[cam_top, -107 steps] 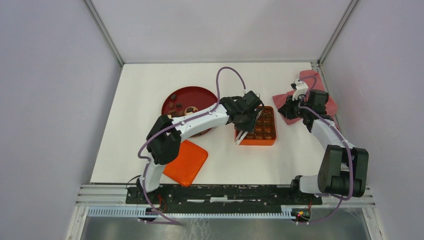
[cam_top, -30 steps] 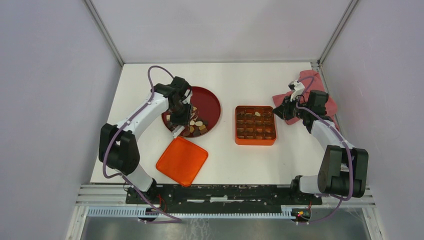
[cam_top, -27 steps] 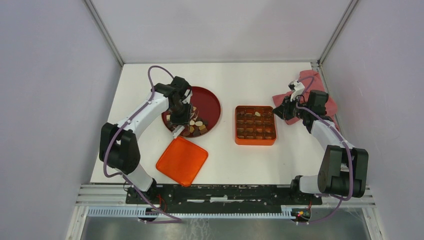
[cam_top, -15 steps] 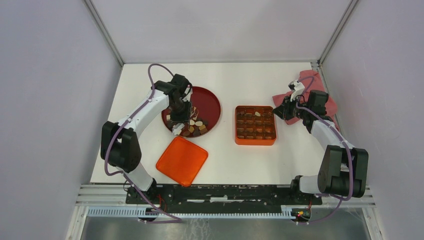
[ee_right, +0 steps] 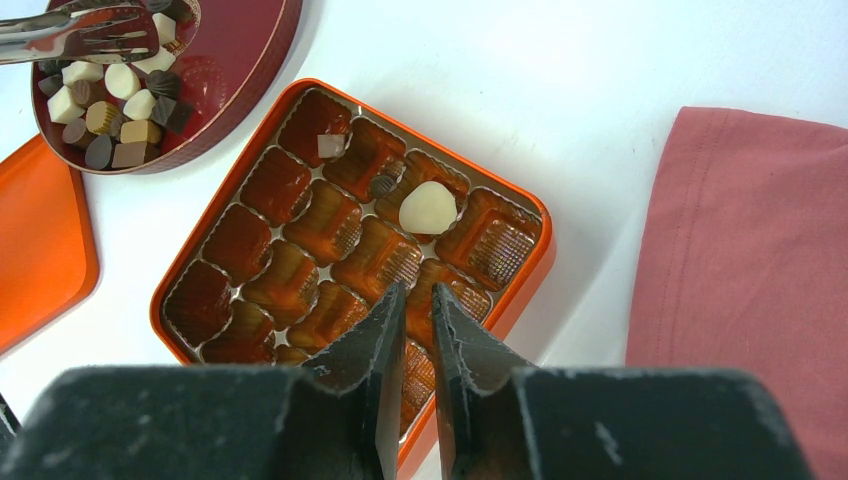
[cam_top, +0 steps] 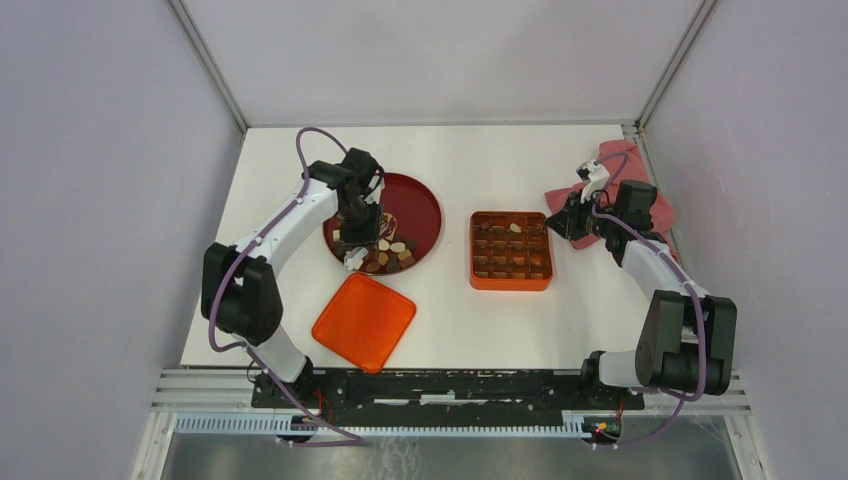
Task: Pack the chocolate
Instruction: Pick up the fake chocolate from the plate.
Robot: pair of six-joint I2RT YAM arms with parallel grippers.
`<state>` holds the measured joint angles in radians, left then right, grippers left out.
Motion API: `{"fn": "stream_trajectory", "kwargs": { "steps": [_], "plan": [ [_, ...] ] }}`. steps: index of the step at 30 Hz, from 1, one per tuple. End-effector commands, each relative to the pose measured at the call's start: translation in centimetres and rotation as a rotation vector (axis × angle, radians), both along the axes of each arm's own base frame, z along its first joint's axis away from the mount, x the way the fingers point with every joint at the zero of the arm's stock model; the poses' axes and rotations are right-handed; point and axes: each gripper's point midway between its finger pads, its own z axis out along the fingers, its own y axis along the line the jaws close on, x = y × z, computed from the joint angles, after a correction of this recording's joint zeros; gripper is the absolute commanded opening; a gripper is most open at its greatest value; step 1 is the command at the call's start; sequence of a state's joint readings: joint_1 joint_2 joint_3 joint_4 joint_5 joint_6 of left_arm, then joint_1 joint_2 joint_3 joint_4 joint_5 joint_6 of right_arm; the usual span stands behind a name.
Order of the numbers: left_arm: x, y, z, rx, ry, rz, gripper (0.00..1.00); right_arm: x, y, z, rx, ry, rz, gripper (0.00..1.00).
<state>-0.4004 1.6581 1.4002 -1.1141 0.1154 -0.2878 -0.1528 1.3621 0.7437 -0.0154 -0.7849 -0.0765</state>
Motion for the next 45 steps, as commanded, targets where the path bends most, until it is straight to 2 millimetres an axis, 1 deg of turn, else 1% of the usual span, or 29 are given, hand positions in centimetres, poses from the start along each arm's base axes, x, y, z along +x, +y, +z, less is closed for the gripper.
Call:
{"fn": "stream_trajectory", "kwargs": {
  "steps": [1, 11, 14, 16, 18, 19, 20, 21, 22, 27, 29, 38, 42, 45],
  "plan": [
    [0.0, -0.4, 0.4, -0.032, 0.001, -0.043, 0.37, 0.5, 0.0, 1.0, -0.004, -0.049, 0.011, 0.21],
    [-0.1, -0.6, -0.4, -0.032, 0.032, -0.030, 0.40, 0.5, 0.0, 1.0, -0.004, -0.049, 0.011, 0.21],
    [-0.1, -0.6, -0.5, -0.030, 0.036, -0.030, 0.39, 0.4, 0.0, 1.0, -0.005, -0.051, 0.011, 0.21],
    [0.0, -0.6, -0.5, -0.029, 0.033, -0.029, 0.37, 0.4, 0.0, 1.0, -0.004, -0.050, 0.011, 0.21],
    [0.2, -0.6, -0.6, -0.027, 0.027, -0.029, 0.34, 0.4, 0.0, 1.0, -0.004, -0.050, 0.011, 0.21],
    [0.4, -0.7, -0.6, -0.029, 0.022, -0.026, 0.29, 0.4, 0.0, 1.0, -0.005, -0.052, 0.012, 0.21],
    [0.5, -0.7, -0.6, -0.028, 0.015, -0.025, 0.19, 0.4, 0.0, 1.0, -0.004, -0.049, 0.011, 0.21],
    [0.7, -0.6, -0.5, -0.025, 0.002, -0.023, 0.06, 0.4, 0.0, 1.1, -0.004, -0.050, 0.012, 0.21],
    [1.0, -0.6, -0.3, -0.023, -0.013, -0.017, 0.02, 0.4, 0.0, 1.0, -0.005, -0.050, 0.012, 0.21],
    [2.1, -0.7, 1.6, -0.047, -0.096, 0.005, 0.02, 0.4, 0.0, 1.2, -0.004, -0.052, 0.011, 0.21],
    [2.1, -0.7, 1.9, -0.070, -0.107, 0.017, 0.02, 0.5, 0.0, 1.2, -0.004, -0.052, 0.011, 0.21],
    [1.9, -0.7, 1.7, -0.124, -0.106, 0.042, 0.02, 0.5, 0.0, 1.2, -0.005, -0.048, 0.010, 0.21],
    [2.3, -1.2, 2.6, -0.173, -0.137, 0.058, 0.02, 0.5, 0.0, 1.3, -0.008, -0.051, 0.010, 0.21],
    [2.6, -2.1, 3.5, -0.253, -0.163, 0.071, 0.02, 0.5, -0.1, 1.3, -0.010, -0.053, 0.009, 0.21]
  ]
}}
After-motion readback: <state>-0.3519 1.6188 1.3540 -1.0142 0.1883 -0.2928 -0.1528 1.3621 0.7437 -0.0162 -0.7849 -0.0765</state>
